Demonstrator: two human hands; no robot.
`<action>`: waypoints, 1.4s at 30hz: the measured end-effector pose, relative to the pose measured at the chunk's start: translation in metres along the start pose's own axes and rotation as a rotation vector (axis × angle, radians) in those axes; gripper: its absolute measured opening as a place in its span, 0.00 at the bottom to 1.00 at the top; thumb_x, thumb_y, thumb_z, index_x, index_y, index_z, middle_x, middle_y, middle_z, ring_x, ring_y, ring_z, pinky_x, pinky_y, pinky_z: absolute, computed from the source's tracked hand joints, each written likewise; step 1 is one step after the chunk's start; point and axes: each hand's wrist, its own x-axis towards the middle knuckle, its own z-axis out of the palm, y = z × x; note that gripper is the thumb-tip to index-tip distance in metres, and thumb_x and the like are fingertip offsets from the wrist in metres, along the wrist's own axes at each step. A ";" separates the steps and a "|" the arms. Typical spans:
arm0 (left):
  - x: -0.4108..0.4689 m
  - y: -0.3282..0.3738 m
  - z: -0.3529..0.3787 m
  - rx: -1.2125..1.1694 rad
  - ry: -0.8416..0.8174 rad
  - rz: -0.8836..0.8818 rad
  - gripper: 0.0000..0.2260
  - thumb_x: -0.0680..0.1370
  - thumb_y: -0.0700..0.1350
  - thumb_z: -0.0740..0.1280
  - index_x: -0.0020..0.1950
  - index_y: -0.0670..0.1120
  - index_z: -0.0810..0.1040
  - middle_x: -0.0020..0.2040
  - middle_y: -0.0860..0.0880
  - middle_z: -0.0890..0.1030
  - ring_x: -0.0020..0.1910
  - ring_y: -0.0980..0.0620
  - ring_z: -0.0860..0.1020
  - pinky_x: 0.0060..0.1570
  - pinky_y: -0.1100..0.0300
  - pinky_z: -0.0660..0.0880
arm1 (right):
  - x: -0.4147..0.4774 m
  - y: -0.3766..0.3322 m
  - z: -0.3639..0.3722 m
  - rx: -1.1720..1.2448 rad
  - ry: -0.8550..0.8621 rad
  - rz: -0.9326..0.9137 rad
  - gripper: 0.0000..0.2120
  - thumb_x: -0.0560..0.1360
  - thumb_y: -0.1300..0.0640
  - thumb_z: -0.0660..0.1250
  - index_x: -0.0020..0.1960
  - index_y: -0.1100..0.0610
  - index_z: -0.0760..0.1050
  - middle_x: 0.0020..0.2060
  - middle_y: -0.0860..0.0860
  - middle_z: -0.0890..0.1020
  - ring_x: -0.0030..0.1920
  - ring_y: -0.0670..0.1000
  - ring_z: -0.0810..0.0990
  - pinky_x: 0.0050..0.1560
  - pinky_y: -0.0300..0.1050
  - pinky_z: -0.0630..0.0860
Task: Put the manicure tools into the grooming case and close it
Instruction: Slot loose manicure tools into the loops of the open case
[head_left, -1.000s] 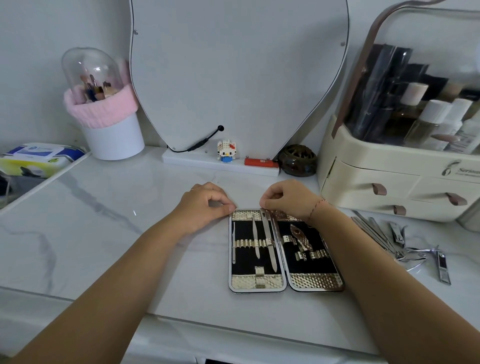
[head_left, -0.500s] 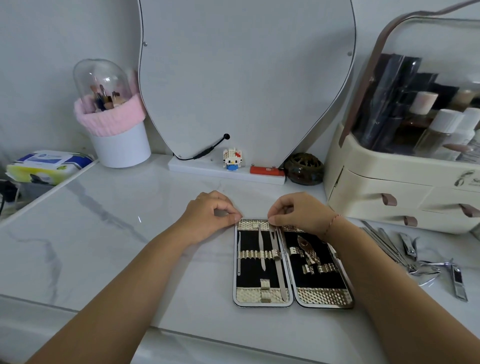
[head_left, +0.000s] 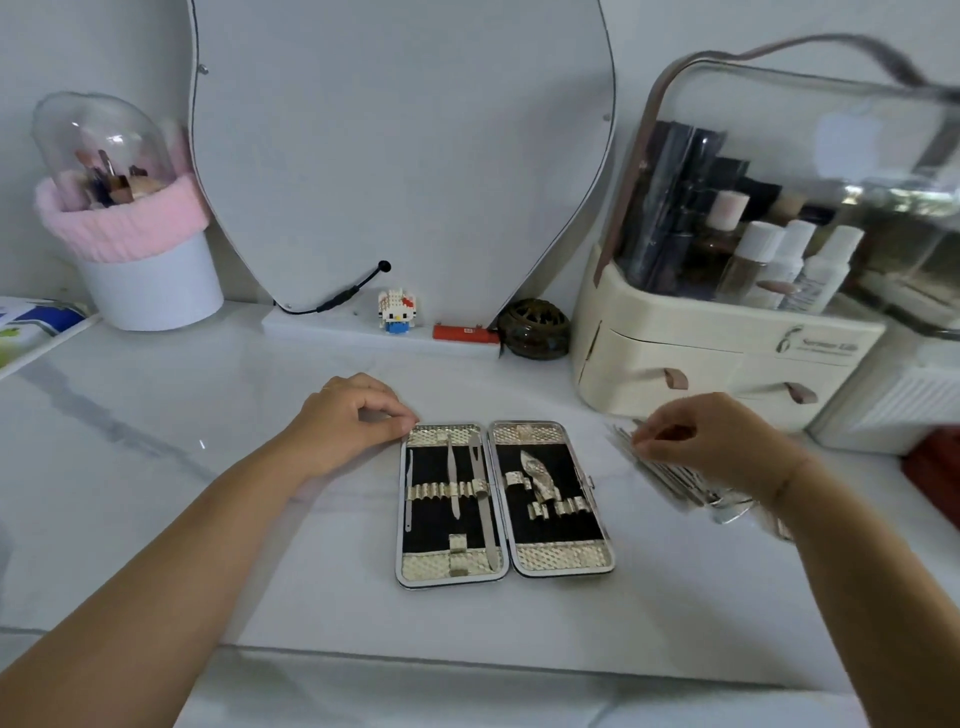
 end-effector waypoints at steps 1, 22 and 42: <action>0.000 0.000 0.000 -0.006 -0.001 0.000 0.04 0.69 0.52 0.74 0.39 0.63 0.83 0.48 0.58 0.78 0.56 0.52 0.74 0.66 0.48 0.66 | -0.005 0.008 0.001 -0.002 0.021 0.036 0.07 0.69 0.58 0.73 0.36 0.47 0.80 0.36 0.45 0.82 0.36 0.44 0.78 0.35 0.24 0.71; -0.005 0.007 -0.002 -0.033 0.013 0.006 0.09 0.70 0.47 0.75 0.39 0.63 0.83 0.48 0.55 0.79 0.54 0.55 0.76 0.62 0.56 0.68 | 0.004 0.016 0.038 0.008 0.121 0.161 0.06 0.67 0.57 0.73 0.34 0.52 0.78 0.20 0.43 0.76 0.26 0.40 0.74 0.32 0.36 0.68; -0.007 0.011 -0.001 -0.082 0.029 -0.027 0.06 0.69 0.48 0.75 0.40 0.60 0.84 0.47 0.55 0.79 0.53 0.55 0.76 0.63 0.52 0.69 | 0.015 -0.003 0.033 -0.317 -0.072 0.192 0.18 0.71 0.58 0.64 0.25 0.56 0.63 0.23 0.51 0.67 0.26 0.50 0.64 0.32 0.43 0.68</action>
